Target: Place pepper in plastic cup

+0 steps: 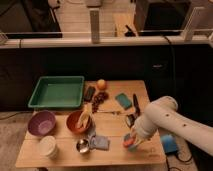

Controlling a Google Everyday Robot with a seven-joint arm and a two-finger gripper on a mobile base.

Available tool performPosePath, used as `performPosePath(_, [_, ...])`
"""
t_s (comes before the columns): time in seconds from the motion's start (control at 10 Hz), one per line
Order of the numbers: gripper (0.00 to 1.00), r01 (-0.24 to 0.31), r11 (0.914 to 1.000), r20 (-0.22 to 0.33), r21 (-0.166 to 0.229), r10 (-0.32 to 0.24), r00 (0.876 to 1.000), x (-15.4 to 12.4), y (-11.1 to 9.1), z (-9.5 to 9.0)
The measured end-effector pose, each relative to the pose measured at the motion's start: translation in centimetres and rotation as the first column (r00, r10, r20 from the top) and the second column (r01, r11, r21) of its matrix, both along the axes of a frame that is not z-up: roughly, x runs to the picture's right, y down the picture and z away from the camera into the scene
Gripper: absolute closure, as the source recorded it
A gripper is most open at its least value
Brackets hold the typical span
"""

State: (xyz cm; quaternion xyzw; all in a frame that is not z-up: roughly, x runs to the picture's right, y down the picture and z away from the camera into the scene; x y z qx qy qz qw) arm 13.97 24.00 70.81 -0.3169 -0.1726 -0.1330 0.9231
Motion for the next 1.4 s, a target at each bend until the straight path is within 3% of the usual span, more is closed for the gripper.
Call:
performPosePath(0.1, [0.97, 0.015, 0.9999, -0.001, 0.001, -0.015, 1.0, -0.3, 0.2, 0.0])
performPosePath(0.3, [0.77, 0.074, 0.9971, -0.027, 0.019, -0.074, 0.997, -1.5, 0.6, 0.1])
performPosePath(0.9, [0.22, 0.106, 0.9938, -0.029, 0.035, -0.105, 0.994, -2.0, 0.5, -0.1])
performPosePath(1.4, [0.2, 0.126, 0.9919, -0.04, 0.017, -0.125, 0.991, -1.6, 0.5, 0.4])
